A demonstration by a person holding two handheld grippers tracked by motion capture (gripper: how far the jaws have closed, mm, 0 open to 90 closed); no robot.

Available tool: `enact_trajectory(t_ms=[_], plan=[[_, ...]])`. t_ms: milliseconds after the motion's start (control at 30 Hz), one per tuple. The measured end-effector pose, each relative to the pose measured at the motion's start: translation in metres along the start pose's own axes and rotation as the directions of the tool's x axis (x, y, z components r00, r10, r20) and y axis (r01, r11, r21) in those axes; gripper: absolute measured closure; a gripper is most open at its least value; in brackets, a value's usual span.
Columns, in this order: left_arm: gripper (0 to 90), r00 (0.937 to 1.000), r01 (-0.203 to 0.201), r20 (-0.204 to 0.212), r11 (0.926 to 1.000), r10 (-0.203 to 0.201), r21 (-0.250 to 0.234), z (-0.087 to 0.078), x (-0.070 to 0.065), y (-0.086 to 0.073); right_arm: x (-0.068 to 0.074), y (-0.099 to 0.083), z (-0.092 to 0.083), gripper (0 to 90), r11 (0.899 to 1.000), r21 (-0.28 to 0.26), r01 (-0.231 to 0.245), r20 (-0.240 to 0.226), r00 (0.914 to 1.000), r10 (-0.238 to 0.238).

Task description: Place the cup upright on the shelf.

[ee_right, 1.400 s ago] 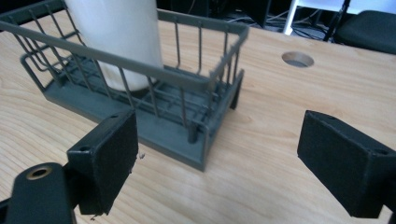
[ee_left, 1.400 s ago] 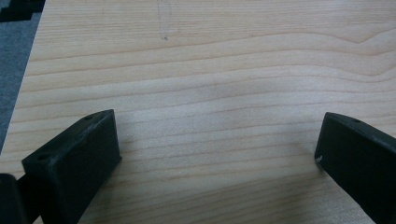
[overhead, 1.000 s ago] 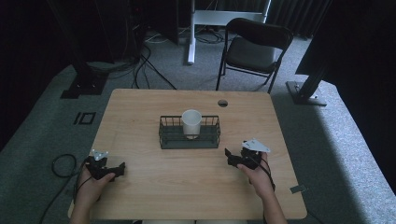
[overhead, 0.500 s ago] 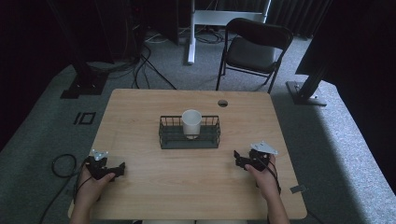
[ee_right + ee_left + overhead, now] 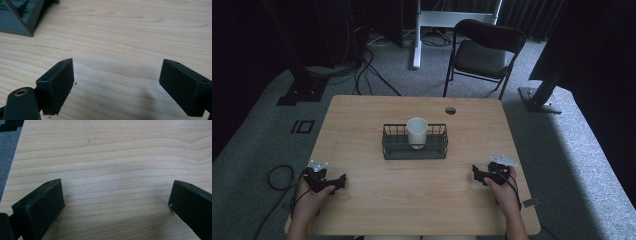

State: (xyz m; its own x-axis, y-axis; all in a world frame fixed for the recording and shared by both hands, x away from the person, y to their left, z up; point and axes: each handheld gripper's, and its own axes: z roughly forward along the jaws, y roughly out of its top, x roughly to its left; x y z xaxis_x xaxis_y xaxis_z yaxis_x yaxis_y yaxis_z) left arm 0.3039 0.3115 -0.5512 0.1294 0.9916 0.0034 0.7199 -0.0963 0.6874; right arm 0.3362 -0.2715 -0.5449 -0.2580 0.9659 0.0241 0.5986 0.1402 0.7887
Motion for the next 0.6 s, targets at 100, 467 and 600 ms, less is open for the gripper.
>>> enact_trajectory(t_ms=[100, 467, 600], plan=[[0.2, 1.0, 0.0, 0.0, 1.0, 0.0, 0.0, 0.0, 0.0, 0.0, -0.007, -0.003, -0.002, 12.8, 1.0, 0.012, -0.01, 0.008, 0.9999, 0.01], [0.2, 1.0, 0.0, 0.0, 1.0, 0.0, 0.0, 0.0, 0.0, 0.0, -0.024, -0.012, -0.006, 12.9, 0.998, 0.049, -0.026, 0.016, 0.9996, 0.025], [0.2, 1.0, 0.0, 0.0, 1.0, 0.0, 0.0, 0.0, 0.0, 0.0, -0.03, -0.015, -0.008, 13.0, 0.998, 0.066, -0.015, -0.007, 0.9998, 0.016]])
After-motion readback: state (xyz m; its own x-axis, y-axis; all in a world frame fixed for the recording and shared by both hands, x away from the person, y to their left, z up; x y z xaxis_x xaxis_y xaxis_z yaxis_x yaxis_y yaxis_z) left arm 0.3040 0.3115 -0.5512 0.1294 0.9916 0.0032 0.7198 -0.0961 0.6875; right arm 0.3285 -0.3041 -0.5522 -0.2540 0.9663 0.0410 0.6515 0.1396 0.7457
